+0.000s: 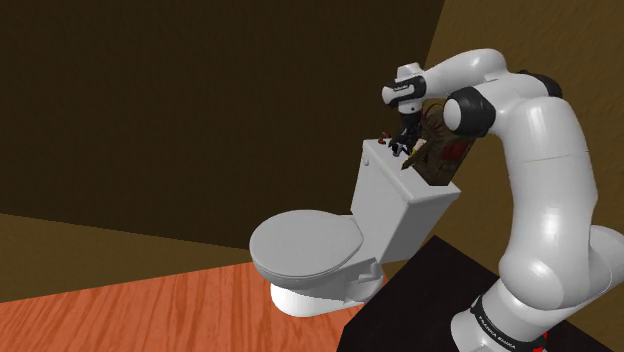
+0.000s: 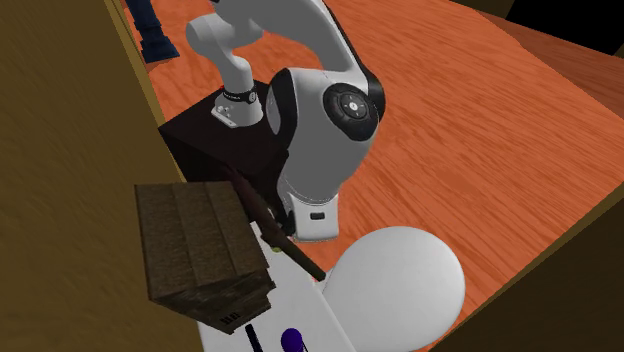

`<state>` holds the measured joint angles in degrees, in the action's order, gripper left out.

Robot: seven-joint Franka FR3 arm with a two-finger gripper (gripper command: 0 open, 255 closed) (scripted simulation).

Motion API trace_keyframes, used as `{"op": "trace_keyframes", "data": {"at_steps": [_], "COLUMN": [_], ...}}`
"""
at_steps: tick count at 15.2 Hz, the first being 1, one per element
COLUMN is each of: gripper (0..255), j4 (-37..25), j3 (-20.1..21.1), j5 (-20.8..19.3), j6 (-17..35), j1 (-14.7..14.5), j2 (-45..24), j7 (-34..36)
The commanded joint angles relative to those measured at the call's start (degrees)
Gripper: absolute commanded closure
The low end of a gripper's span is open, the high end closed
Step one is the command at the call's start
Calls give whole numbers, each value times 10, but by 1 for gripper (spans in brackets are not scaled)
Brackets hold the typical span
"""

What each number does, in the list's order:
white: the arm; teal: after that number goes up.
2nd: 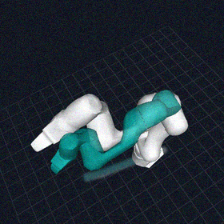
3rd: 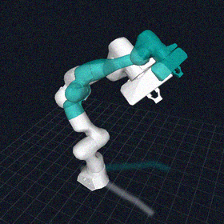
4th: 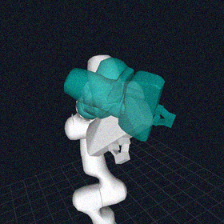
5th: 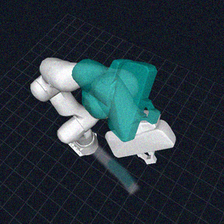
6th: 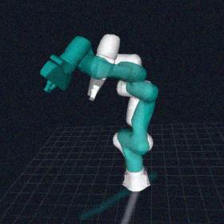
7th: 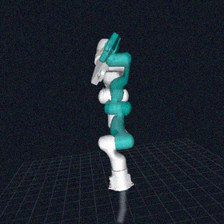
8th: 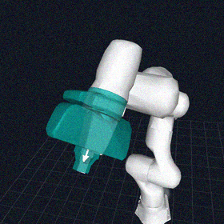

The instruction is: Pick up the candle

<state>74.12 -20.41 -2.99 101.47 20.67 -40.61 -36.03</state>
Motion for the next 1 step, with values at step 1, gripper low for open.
{"op": "trace_keyframes", "data": {"at_steps": [1], "gripper": [255], "j4": [-2], "j3": [-1], "j5": [-1], "j6": [-3], "j1": [0], "j2": [1], "j7": [0]}}
